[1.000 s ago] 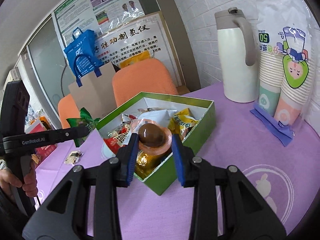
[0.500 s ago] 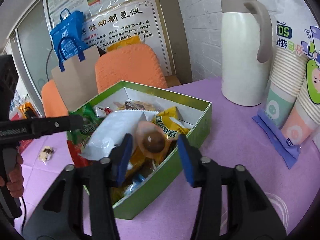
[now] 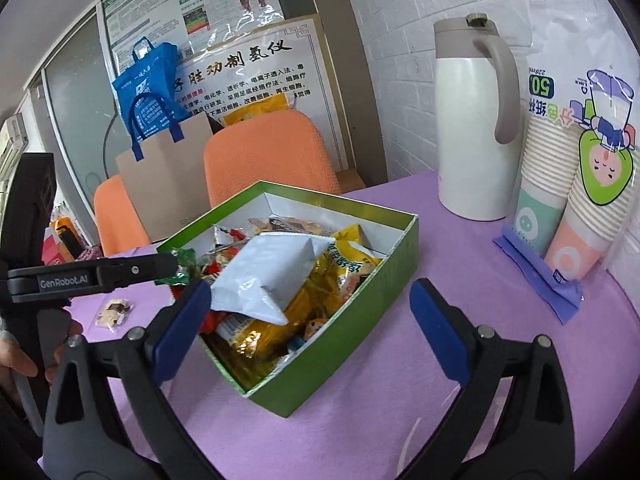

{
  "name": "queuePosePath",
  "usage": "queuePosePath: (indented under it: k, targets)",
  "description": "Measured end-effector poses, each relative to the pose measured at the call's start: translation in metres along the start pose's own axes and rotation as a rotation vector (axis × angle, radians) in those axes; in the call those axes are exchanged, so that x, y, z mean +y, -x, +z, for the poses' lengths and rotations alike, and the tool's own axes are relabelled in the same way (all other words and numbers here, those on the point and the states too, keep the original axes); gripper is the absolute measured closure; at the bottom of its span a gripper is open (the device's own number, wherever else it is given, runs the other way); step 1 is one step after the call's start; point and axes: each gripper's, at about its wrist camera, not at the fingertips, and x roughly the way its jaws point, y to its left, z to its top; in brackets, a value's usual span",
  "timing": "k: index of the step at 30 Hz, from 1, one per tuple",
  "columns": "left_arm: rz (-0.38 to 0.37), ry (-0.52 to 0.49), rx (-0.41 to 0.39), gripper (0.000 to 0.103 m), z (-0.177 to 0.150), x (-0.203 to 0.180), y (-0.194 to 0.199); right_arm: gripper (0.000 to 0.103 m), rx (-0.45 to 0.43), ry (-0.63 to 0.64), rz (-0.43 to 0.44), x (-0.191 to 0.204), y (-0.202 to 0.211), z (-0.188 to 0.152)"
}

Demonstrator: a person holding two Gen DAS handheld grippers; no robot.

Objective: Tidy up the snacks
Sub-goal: 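Open both tools to release the snacks in the box, then withdraw both tools and move them to the square cracker packet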

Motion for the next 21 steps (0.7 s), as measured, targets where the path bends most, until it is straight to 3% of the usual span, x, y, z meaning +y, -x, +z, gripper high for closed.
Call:
queuePosePath:
  k: [8,21]
  targets:
    - [0.019,0.008,-0.059,0.02,-0.04,0.009,0.056,0.001,-0.03,0.086,0.101,0.037,0.035,-0.015]
    - [0.196,0.097,-0.054,0.02,-0.128,0.072,0.103,0.001,0.082,0.226,0.185,0.106,0.029,-0.064]
